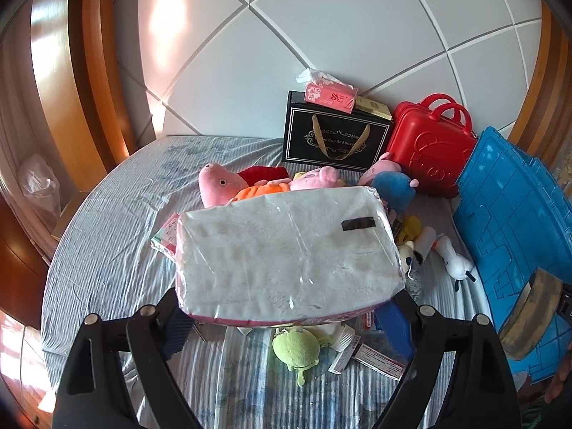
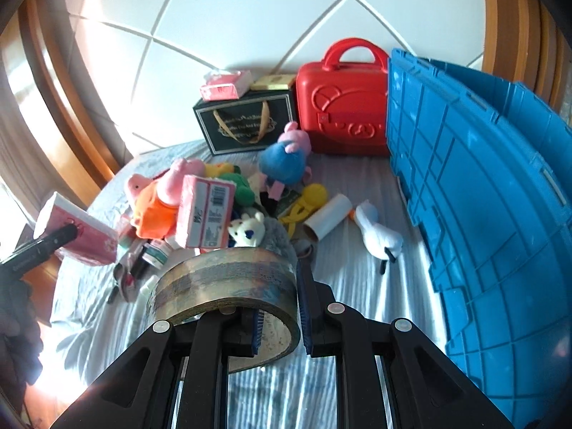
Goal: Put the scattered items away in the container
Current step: 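Lift and carry the tissue pack and tape roll over the blue bin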
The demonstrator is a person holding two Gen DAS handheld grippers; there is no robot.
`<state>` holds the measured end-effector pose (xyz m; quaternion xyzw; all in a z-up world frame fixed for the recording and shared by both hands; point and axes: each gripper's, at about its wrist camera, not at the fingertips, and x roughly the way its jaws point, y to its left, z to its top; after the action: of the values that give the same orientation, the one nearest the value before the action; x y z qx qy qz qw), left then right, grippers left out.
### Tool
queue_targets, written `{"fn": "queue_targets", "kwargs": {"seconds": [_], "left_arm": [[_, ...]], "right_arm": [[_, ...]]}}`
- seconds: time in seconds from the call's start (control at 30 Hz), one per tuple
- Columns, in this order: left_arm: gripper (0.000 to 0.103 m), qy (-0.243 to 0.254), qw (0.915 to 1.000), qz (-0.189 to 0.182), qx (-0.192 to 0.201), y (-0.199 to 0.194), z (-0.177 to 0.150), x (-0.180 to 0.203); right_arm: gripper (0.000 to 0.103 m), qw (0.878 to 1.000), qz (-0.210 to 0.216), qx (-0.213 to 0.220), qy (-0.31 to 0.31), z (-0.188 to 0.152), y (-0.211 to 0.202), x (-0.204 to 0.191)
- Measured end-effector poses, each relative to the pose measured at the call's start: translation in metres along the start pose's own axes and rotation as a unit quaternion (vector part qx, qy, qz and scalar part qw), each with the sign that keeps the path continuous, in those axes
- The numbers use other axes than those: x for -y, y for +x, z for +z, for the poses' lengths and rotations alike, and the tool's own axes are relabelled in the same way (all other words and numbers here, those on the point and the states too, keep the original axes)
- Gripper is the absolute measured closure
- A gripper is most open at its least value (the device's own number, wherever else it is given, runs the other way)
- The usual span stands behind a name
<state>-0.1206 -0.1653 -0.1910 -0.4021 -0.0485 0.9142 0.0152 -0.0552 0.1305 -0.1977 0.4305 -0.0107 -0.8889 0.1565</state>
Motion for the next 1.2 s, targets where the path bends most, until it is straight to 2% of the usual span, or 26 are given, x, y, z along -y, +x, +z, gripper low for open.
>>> {"fn": "queue_targets", "kwargs": {"seconds": [0.33,0.63,1.2], "left_arm": [[0.016,0.008,0.9996,0.0,0.028,-0.045,0.018,0.023],[0.016,0.019,0.998,0.0,0.06,-0.079,0.034,0.057],[0.016,0.051,0.9921,-0.006,0.114,-0.125,0.069,0.148]], "right_arm": [[0.087,0.999,0.023,0.04,-0.003,0.019,-0.055,0.005],[0.087,0.997,0.029,0.076,-0.004,0.032,-0.093,0.028],[0.087,0.991,0.045,0.127,0.004,0.051,-0.148,0.084]]}}
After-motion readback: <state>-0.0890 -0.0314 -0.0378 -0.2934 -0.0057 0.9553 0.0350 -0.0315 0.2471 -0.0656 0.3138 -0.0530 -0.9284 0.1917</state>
